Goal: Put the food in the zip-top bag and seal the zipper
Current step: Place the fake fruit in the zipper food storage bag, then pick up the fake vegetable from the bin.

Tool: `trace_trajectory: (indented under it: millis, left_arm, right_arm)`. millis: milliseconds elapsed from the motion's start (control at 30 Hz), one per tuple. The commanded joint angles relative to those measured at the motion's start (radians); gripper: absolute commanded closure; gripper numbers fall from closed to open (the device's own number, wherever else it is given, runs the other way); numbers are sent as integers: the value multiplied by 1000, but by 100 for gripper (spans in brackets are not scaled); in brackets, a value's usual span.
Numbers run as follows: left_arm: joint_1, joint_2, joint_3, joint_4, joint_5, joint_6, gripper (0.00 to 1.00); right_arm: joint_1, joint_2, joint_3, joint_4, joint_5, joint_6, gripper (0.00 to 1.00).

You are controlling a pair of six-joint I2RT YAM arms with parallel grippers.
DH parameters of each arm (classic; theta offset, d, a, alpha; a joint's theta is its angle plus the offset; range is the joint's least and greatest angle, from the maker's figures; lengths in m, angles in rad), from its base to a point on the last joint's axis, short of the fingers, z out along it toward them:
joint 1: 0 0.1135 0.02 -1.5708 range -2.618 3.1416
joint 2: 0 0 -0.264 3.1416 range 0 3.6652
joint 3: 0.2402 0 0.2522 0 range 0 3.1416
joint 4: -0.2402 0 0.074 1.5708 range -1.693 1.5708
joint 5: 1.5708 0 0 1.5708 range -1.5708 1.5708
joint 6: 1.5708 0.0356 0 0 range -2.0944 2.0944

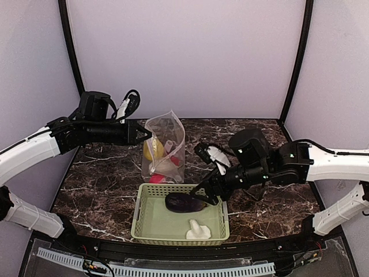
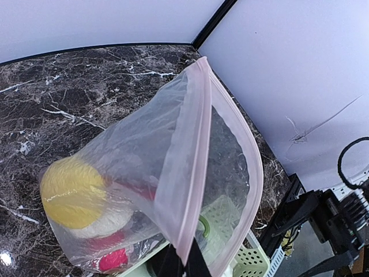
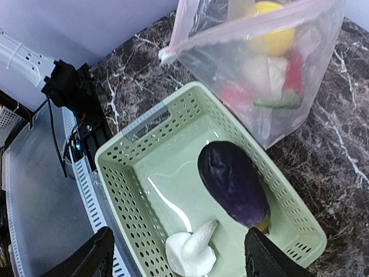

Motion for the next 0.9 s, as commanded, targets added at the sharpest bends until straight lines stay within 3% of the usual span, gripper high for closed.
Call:
trace_trajectory:
  millis: [0,367,867]
  left_arm:
    - [9,-35,-6,-20,2,-2,99]
    - [9,-73,-17,-41,-22,-6,99]
    - [10,-62,1,-54,-17,-3,99]
  right_arm:
    - [17,35,-70,112,-46,32,25]
    - [-37,242,-46,141,-80,-62,25]
    - [-86,400,5,160,-151,-186,23]
